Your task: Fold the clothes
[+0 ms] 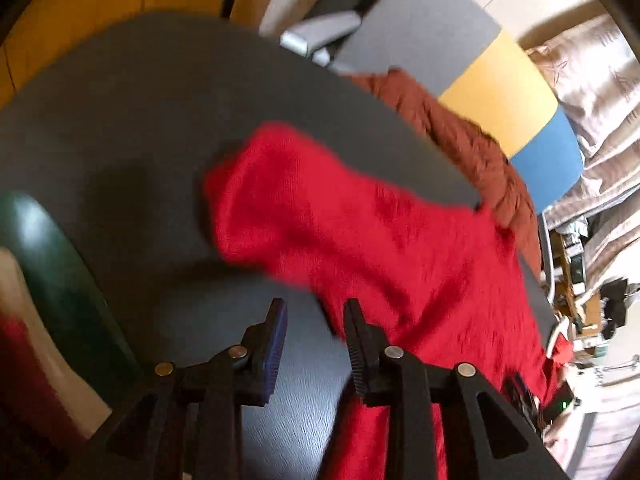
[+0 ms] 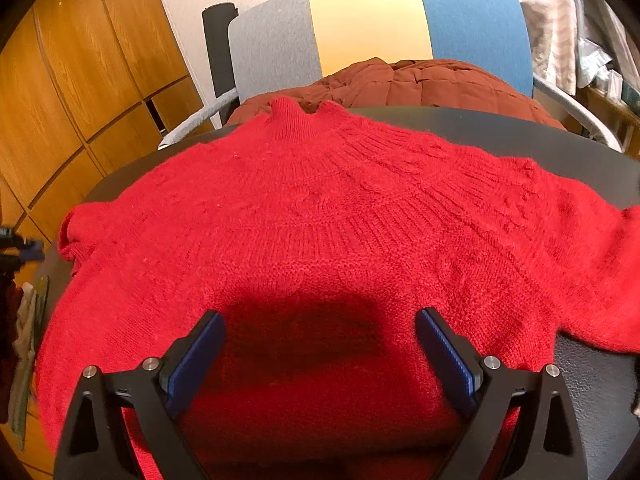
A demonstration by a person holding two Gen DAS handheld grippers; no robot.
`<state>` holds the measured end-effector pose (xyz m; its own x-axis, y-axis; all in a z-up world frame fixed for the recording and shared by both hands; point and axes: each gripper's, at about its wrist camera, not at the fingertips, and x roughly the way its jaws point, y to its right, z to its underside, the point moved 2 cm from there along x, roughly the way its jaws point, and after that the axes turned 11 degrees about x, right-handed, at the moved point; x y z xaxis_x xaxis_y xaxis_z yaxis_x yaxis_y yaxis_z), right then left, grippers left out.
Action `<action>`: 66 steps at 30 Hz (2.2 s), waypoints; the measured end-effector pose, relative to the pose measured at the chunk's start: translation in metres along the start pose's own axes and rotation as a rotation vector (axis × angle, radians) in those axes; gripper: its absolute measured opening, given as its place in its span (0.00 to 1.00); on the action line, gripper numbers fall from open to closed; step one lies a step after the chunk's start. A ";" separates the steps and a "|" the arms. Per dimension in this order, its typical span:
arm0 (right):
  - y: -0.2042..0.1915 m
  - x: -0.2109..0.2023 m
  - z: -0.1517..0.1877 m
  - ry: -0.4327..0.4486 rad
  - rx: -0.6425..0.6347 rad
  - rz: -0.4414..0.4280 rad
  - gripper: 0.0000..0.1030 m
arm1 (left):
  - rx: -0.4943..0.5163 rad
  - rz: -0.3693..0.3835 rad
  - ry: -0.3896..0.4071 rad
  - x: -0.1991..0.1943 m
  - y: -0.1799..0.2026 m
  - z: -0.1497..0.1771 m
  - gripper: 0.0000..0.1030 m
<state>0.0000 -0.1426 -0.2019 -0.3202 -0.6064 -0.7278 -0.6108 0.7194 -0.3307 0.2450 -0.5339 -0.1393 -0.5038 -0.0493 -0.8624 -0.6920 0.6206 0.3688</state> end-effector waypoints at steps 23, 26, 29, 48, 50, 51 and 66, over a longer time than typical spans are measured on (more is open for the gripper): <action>-0.005 0.007 -0.001 -0.025 -0.053 0.040 1.00 | -0.118 -0.094 0.048 0.027 -0.011 -0.020 0.11; -0.005 0.007 -0.002 -0.024 -0.052 0.037 1.00 | -0.127 -0.113 0.107 -0.027 -0.027 -0.021 0.11; -0.004 0.007 -0.001 -0.021 -0.046 0.030 1.00 | -0.133 -0.143 0.153 -0.080 -0.043 -0.022 0.10; -0.021 0.009 -0.014 -0.093 -0.108 0.130 0.90 | 0.185 -0.233 0.023 0.017 0.051 -0.043 0.22; -0.030 0.003 -0.032 -0.080 -0.125 0.114 0.78 | 0.212 -0.196 0.023 0.035 0.062 -0.039 0.22; -0.037 -0.001 -0.044 -0.063 -0.135 0.097 0.78 | 0.227 -0.178 0.037 0.042 0.069 -0.039 0.22; -0.039 0.122 -0.132 -0.127 -0.196 0.169 0.78 | 0.419 -0.173 -0.010 0.146 0.133 -0.090 0.22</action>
<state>-0.1107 -0.2895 -0.1991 -0.3436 -0.4278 -0.8360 -0.6888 0.7199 -0.0854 0.0330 -0.5287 -0.1850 -0.3929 -0.1742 -0.9030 -0.4960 0.8670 0.0486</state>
